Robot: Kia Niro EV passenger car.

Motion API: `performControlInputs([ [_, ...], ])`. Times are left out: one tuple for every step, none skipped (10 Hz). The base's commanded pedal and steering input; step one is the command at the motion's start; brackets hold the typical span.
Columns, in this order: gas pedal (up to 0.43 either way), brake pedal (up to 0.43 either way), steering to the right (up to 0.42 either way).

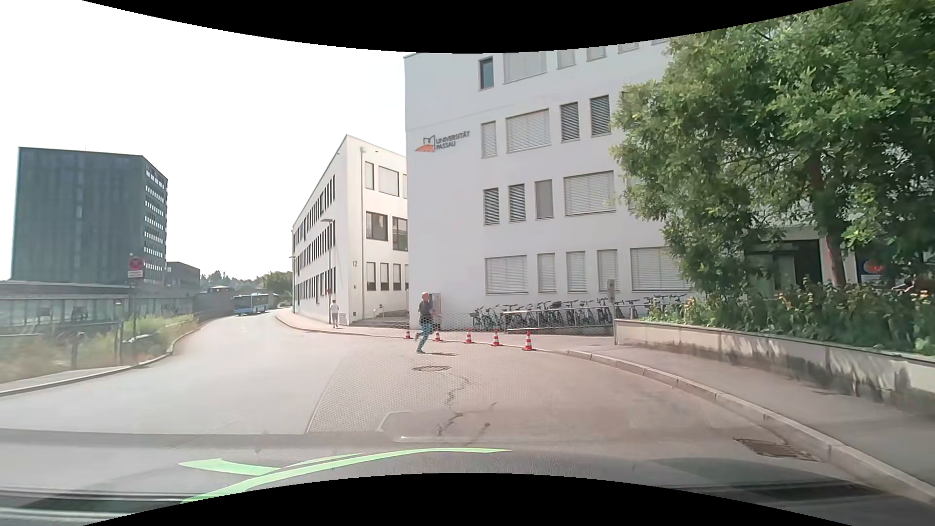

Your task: Follow the waypoints while adhering to traffic rules and regulations

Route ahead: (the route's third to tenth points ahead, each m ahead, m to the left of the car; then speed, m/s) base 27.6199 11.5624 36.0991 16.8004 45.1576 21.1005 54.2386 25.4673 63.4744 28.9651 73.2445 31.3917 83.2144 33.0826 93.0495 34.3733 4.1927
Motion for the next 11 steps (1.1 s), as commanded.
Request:
performControlInputs([
  [0.26,0.0,0.062],
  [0.28,0.0,0.034],
  [0.319,0.0,0.009],
  [0.331,0.0,-0.015],
  [0.358,0.0,-0.04],
  [0.358,0.0,-0.058],
  [0.358,0.0,-0.083],
  [0.35,0.0,-0.105],
  [0.35,0.0,-0.119],
  [0.35,0.0,-0.135],
  [0.35,0.0,-0.15],
])
